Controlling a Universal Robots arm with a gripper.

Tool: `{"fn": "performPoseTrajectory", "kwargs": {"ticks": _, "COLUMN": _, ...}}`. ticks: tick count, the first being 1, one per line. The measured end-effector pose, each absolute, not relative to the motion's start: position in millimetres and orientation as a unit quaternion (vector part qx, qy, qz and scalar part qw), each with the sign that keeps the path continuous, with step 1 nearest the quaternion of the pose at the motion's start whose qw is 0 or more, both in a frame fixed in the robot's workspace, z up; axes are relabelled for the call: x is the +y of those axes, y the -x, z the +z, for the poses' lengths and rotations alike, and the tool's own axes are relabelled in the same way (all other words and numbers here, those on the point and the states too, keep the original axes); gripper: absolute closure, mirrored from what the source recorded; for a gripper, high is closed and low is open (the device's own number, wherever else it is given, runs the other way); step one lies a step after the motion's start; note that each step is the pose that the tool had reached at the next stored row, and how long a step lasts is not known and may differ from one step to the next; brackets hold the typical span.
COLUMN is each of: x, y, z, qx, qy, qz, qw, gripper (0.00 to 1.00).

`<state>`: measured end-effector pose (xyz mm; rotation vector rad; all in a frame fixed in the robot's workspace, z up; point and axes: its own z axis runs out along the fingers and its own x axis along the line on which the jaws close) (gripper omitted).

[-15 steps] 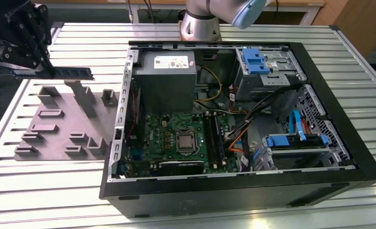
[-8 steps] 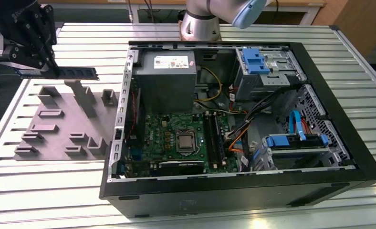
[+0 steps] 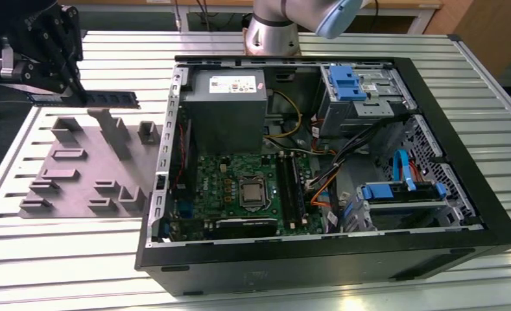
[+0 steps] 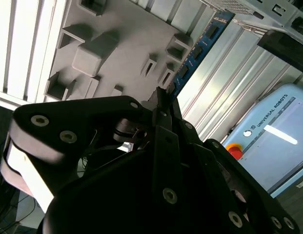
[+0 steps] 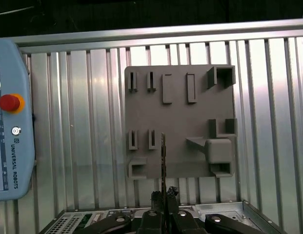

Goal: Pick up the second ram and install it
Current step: 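Pick up the second ram and move it above second insertion slot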

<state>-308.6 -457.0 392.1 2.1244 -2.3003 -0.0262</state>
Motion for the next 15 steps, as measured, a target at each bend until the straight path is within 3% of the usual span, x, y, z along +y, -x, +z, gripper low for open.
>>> {"fn": "performPoseTrajectory", "kwargs": {"ticks": 15, "x": -457.0, "y": 295.1, "z": 392.2, "qx": -0.735, "qy": -0.678, "qz": -0.008, "qw": 0.005, "gripper": 0.86}}
